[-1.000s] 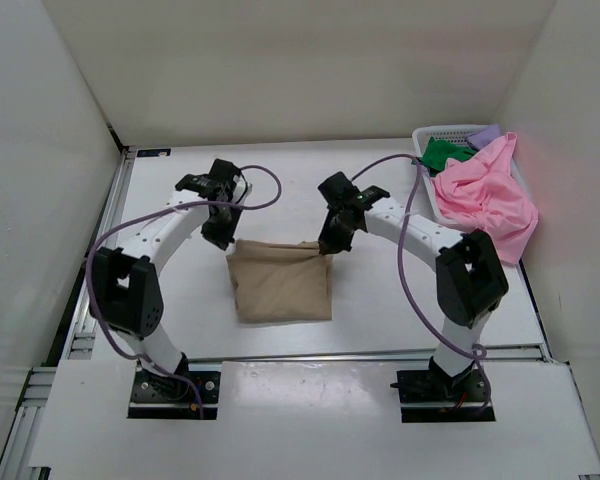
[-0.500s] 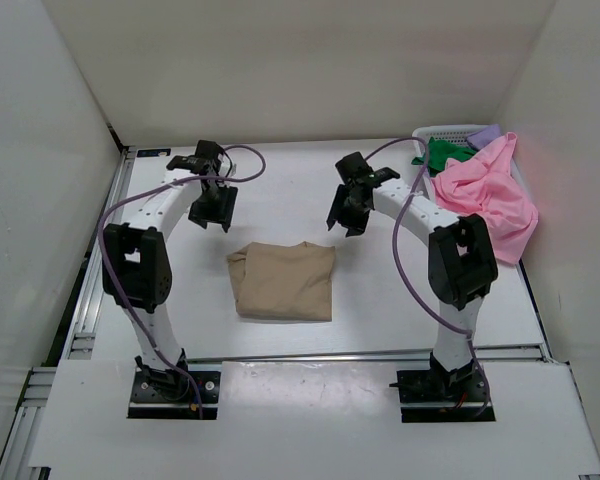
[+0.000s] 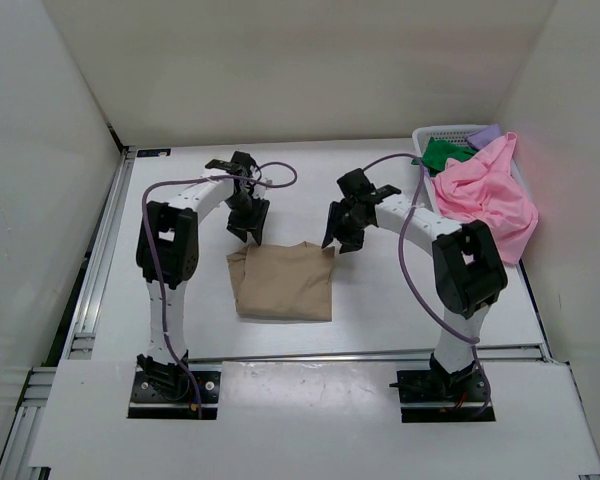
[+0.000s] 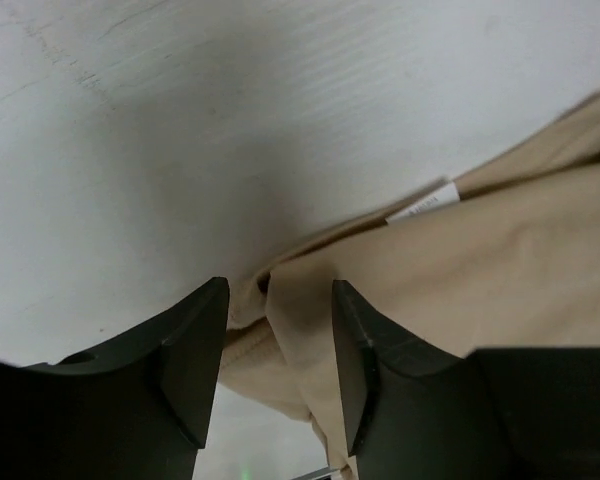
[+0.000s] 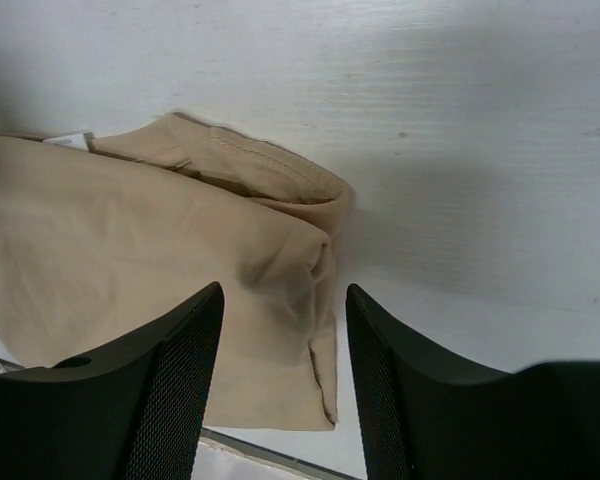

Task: Fold and stack the t-shirts
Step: Fold the long partially folded tshirt into a neat square

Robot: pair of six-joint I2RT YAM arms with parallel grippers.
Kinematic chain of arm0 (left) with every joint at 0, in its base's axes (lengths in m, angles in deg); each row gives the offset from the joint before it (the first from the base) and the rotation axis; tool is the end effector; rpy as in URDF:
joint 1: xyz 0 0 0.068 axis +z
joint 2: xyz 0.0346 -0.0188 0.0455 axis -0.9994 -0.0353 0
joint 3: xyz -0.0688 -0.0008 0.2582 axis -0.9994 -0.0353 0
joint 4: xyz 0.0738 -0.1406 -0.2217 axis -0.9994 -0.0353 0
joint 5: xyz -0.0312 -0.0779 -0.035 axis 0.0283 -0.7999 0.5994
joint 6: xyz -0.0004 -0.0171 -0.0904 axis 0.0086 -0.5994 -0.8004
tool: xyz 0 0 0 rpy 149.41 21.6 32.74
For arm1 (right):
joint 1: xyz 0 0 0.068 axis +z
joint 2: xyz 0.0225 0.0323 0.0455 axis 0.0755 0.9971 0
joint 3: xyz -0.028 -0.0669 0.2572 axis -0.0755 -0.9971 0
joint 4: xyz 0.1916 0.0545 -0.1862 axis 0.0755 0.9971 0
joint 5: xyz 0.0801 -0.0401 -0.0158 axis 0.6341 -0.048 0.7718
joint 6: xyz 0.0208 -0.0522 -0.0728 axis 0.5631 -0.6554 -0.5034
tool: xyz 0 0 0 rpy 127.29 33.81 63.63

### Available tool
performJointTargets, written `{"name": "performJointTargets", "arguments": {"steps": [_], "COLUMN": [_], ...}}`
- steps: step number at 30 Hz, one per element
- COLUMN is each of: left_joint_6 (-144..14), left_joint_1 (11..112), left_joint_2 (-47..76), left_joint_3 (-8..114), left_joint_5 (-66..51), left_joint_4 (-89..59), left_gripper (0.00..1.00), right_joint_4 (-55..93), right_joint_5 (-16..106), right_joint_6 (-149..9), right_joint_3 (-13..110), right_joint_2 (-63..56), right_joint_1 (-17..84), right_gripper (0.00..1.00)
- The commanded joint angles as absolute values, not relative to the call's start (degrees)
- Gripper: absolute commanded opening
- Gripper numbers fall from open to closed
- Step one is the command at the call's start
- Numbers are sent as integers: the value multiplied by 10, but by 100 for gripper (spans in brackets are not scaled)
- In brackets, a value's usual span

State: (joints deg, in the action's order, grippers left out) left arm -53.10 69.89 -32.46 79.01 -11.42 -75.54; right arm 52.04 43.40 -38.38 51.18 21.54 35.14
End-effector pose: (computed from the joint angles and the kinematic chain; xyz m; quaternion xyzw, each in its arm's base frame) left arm 0.4106 -0.1524 0.1303 0.1628 0.9786 -0.1148 0.0505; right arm 0.3577 0.2228 0.1540 0.0508 0.9676 0.1775 0.1723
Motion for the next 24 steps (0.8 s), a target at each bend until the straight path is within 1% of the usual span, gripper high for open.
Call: {"name": "performJointTargets", "arguments": {"steps": [1, 2, 4, 5, 6, 8, 9, 11, 14, 15, 17, 19, 23, 24], "left_joint_6": [-531, -531, -531, -531, -531, -531, -531, -531, -531, -531, -531, -531, -531, -531], "left_joint_1": [703, 703, 703, 703, 703, 703, 703, 703, 703, 703, 703, 703, 703, 703], "left_joint_2": [-314, -323, -329, -334, -334, -326, -326, -312, -306, -311, -316, -316, -303, -302], "left_joint_3": [824, 824, 824, 824, 824, 818, 811, 811, 806, 806, 811, 811, 806, 806], "left_joint_5": [-119, -119, -125, -130, -135, -141, -147, -147, -152, -152, -152, -152, -152, -152], "left_joint_4": [-765, -771, -778, -784, -784, -784, -784, -777, -777, -784, -790, -790, -790, -790], "left_gripper": [54, 50, 46, 42, 42, 37, 29, 24, 23, 20, 17, 11, 11, 16], "right_joint_4": [500, 500, 495, 495, 495, 495, 495, 495, 500, 500, 500, 506, 511, 511], "right_joint_5": [453, 453, 453, 453, 453, 453, 458, 458, 451, 451, 451, 451, 451, 451], "right_joint_6": [-394, -394, -394, -394, -394, -394, -394, -394, -394, -394, -394, -394, -394, -394], "right_joint_3": [509, 509, 509, 509, 504, 504, 504, 504, 504, 504, 504, 504, 504, 504], "right_joint_2": [214, 220, 220, 220, 220, 220, 220, 225, 230, 230, 235, 235, 235, 235], "right_joint_1": [356, 356, 361, 361, 361, 361, 361, 361, 361, 361, 361, 361, 361, 361], "right_gripper": [57, 57, 57, 57, 57, 57, 57, 57, 57, 57, 58, 58, 58, 58]}}
